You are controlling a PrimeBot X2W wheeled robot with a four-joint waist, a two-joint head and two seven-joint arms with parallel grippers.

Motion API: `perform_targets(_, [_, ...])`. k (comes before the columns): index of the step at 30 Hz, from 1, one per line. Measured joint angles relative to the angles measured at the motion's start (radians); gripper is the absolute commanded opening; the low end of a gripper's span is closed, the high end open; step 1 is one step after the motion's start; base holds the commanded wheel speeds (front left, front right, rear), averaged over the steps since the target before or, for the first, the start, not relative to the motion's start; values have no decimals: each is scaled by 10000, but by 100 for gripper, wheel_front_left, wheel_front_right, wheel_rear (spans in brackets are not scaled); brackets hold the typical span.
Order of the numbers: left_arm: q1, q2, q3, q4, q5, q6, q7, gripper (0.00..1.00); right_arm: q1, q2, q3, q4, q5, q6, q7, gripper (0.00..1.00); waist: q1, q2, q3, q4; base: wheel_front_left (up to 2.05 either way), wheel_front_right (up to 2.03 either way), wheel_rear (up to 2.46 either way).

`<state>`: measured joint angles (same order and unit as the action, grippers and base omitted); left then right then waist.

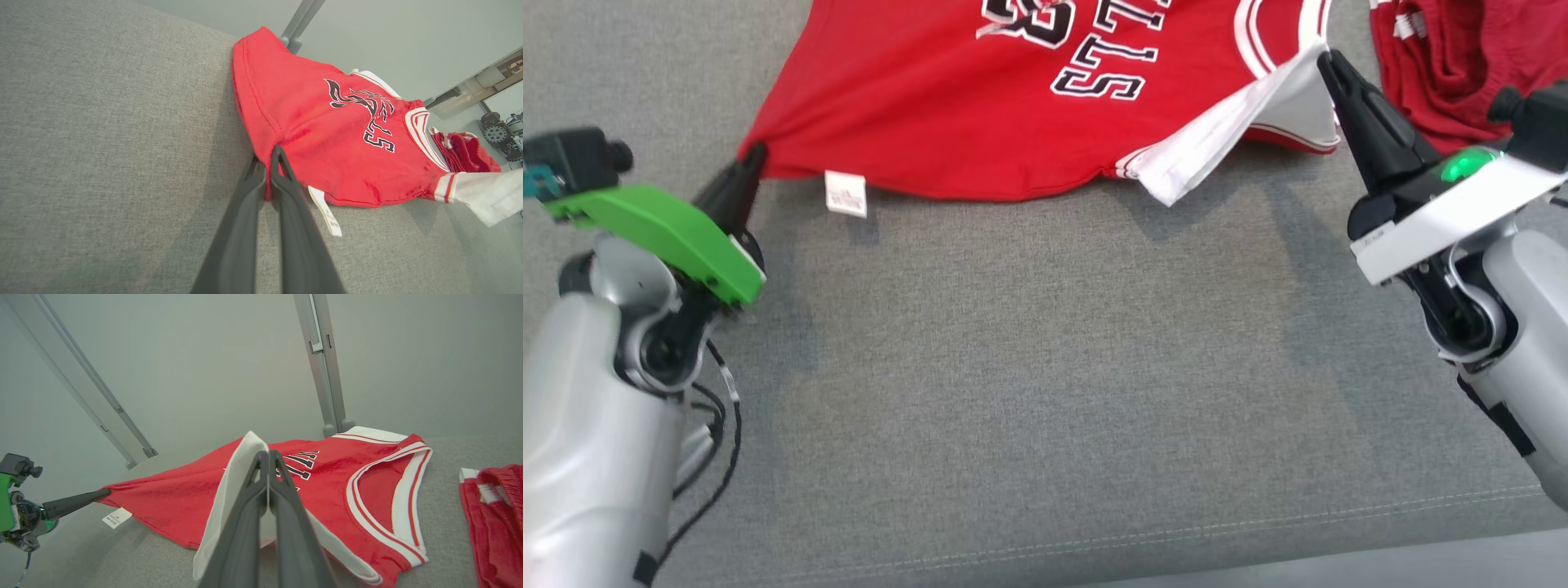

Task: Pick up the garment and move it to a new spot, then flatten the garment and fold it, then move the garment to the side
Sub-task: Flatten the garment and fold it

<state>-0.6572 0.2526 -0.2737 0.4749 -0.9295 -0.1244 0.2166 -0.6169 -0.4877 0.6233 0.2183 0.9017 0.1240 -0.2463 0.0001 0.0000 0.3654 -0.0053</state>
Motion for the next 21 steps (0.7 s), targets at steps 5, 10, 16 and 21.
perform_targets(5, [1046,121,-514,-483,17,0,-688,0,611,-163,102,-2,82,0,-84,0,-1,1,-499,-149,0,0,0])
perform_targets(10, [2160,305,-932,-669,341,-2,-1269,0,1470,-360,-146,-238,316,0,-82,0,-2,0,-1067,-275,0,0,0])
perform_targets(16, [3174,495,-905,-702,660,-2,-1929,0,2527,-479,-1331,-1030,780,0,-84,0,-2,0,-1709,-291,0,0,0])
perform_targets(21, [4082,495,-936,-882,729,-2,-2255,0,3878,-688,-1413,-1459,943,0,-82,0,-2,0,-2095,-195,0,0,0])
